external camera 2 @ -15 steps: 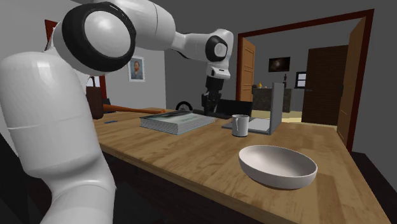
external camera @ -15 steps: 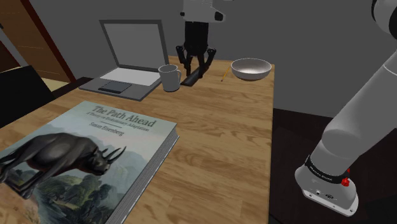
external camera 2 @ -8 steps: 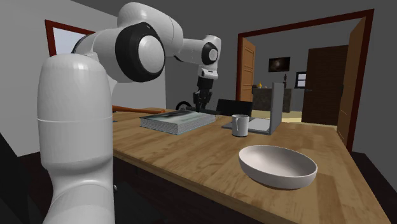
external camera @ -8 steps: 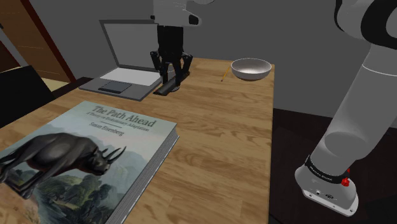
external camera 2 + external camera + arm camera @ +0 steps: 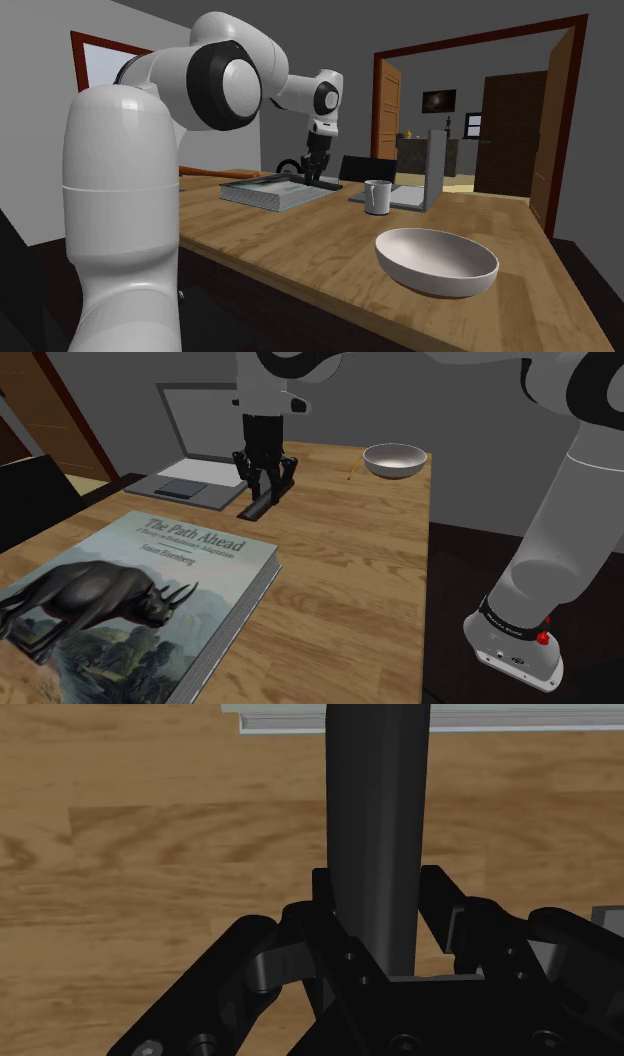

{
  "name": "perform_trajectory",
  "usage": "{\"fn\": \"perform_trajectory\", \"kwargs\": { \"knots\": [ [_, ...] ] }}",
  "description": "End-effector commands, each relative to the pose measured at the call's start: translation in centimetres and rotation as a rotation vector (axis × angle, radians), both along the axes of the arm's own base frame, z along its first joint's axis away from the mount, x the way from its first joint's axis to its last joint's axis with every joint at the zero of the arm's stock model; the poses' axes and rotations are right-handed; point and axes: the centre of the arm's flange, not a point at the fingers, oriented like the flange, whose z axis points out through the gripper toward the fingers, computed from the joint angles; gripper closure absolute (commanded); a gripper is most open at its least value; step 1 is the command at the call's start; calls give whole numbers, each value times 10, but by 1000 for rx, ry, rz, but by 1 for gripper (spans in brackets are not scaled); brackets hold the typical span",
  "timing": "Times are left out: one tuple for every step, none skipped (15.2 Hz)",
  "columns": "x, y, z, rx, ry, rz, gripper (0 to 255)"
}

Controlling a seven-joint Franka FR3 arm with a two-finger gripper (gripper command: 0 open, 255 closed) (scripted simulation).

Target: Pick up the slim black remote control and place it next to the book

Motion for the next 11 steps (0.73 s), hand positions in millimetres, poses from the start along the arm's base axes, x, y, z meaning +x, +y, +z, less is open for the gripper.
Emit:
{"fn": "perform_trajectory", "kwargs": {
  "knots": [
    [0,0,-10,0,-1,0,255],
    [0,0,-15,0,-1,0,255],
    [0,0,-21,0,-1,0,255],
    [0,0,-26,0,-1,0,255],
    [0,0,-31,0,-1,0,255],
    [0,0,-36,0,-1,0,255],
    [0,0,-42,0,-1,0,255],
    [0,0,-47,0,-1,0,255],
    [0,0,-52,0,-1,0,255],
    [0,0,-58,0,-1,0,255],
    [0,0,-63,0,-1,0,255]
  ]
}}
